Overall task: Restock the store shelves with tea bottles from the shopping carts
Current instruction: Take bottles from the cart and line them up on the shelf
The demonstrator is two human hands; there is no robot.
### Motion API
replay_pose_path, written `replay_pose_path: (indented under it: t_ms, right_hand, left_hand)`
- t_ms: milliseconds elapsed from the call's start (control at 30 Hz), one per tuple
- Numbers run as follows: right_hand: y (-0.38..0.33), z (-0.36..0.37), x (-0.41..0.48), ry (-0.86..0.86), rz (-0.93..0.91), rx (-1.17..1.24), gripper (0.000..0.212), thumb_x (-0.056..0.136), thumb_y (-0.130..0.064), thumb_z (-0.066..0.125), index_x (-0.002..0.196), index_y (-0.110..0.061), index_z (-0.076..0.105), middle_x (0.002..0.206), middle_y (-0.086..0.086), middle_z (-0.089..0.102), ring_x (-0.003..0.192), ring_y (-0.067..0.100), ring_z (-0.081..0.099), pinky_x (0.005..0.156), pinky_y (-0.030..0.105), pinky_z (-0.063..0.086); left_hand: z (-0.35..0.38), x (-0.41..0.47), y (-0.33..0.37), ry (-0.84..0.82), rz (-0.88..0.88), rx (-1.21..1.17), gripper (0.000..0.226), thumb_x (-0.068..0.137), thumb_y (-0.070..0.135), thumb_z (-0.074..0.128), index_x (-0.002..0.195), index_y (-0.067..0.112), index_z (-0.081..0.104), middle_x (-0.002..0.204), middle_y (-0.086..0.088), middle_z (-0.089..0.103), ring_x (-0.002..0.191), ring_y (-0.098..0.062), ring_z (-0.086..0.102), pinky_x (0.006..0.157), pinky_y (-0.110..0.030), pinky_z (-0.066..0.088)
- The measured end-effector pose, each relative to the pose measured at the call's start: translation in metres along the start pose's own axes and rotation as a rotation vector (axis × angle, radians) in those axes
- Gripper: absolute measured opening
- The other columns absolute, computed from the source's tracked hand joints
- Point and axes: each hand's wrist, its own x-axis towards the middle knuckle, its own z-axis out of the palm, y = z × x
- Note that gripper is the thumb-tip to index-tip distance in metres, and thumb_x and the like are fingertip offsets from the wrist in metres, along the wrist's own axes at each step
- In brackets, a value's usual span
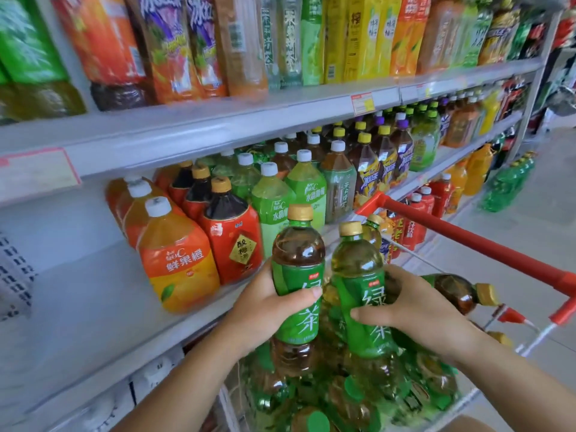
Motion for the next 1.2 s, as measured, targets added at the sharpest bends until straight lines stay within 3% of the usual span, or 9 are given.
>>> replay_pose_path:
  t_ms: [167,333,433,567,700,867,967,1100,1200]
  right_hand:
    - [-0.106,0.026,0.009,-0.067,-0.401,0.132,0.057,0.060,-0.017,0.087,0.108,-0.033,0.061,0.100,-0.023,0.072,0.098,-0.004,0.066,0.085,0.022,0.052]
    - [-0.220,0.061,0.028,-0.192,-0.732,0.317,0.063,0.056,-0.015,0.082,0.116,-0.017,0.060,0.102,-0.004,0.075,0.096,0.010,0.071,0.080,0.025,0.057]
    - [-0.279,0.087,0.042,-0.228,-0.872,0.367,0.053,0.065,0.001,0.078,0.113,-0.007,0.057,0.100,0.000,0.075,0.091,0.008,0.071,0.076,0.020,0.056]
    - [-0.337,0.120,0.057,-0.252,-1.002,0.407,0.056,0.066,0.003,0.080,0.114,-0.008,0.054,0.109,0.005,0.072,0.098,0.014,0.069,0.091,0.033,0.055]
    - [-0.368,0.160,0.079,-0.329,-0.994,0.434,0.058,0.066,0.002,0.082,0.113,-0.014,0.053,0.113,0.005,0.070,0.102,0.015,0.067,0.096,0.037,0.053]
    - [-0.388,0.218,0.109,-0.425,-0.853,0.406,0.070,0.057,-0.014,0.090,0.117,-0.009,0.054,0.109,0.005,0.072,0.101,0.019,0.069,0.092,0.047,0.054]
    - [-0.401,0.242,0.120,-0.458,-0.803,0.352,0.068,0.060,-0.021,0.090,0.116,-0.010,0.052,0.113,0.003,0.070,0.100,0.015,0.068,0.090,0.040,0.055]
    - [-0.413,0.260,0.119,-0.438,-0.791,0.230,0.068,0.076,-0.020,0.081,0.131,-0.008,0.044,0.098,-0.008,0.055,0.075,-0.002,0.050,0.059,0.001,0.042]
    - [-0.418,0.275,0.122,-0.375,-0.811,0.150,0.076,0.076,-0.032,0.080,0.135,-0.008,0.038,0.108,-0.002,0.053,0.090,0.007,0.045,0.078,0.018,0.041]
  left_hand:
    - [-0.061,-0.029,0.075,0.237,0.225,0.047,0.064,0.055,0.035,0.078,0.114,0.021,0.058,0.093,0.004,0.075,0.085,-0.012,0.071,0.069,-0.023,0.054]
    - [-0.144,-0.072,0.159,0.570,0.430,0.139,0.057,0.046,0.041,0.076,0.100,0.027,0.065,0.090,-0.006,0.076,0.084,-0.032,0.073,0.075,-0.047,0.060]
    - [-0.193,-0.101,0.196,0.689,0.507,0.157,0.061,0.047,0.040,0.076,0.105,0.021,0.066,0.090,-0.012,0.076,0.080,-0.033,0.074,0.073,-0.050,0.060]
    - [-0.234,-0.138,0.229,0.726,0.579,0.206,0.049,0.051,0.034,0.072,0.097,0.018,0.066,0.081,-0.012,0.075,0.069,-0.029,0.073,0.061,-0.041,0.060]
    - [-0.261,-0.158,0.240,0.725,0.594,0.204,0.049,0.053,0.031,0.070,0.098,0.013,0.064,0.078,-0.014,0.073,0.067,-0.031,0.073,0.058,-0.038,0.059]
    - [-0.277,-0.166,0.233,0.730,0.581,0.160,0.058,0.041,0.036,0.087,0.092,0.017,0.068,0.077,-0.015,0.071,0.065,-0.033,0.071,0.054,-0.035,0.056]
    - [-0.280,-0.165,0.231,0.746,0.591,0.164,0.043,0.053,0.030,0.074,0.092,0.016,0.067,0.075,-0.014,0.071,0.064,-0.032,0.071,0.054,-0.035,0.056]
    - [-0.280,-0.164,0.230,0.773,0.595,0.154,0.040,0.056,0.030,0.069,0.093,0.016,0.066,0.076,-0.015,0.070,0.063,-0.033,0.070,0.053,-0.036,0.056]
    - [-0.279,-0.164,0.229,0.771,0.598,0.156,0.044,0.058,0.030,0.068,0.099,0.014,0.064,0.078,-0.016,0.070,0.065,-0.033,0.070,0.054,-0.037,0.056]
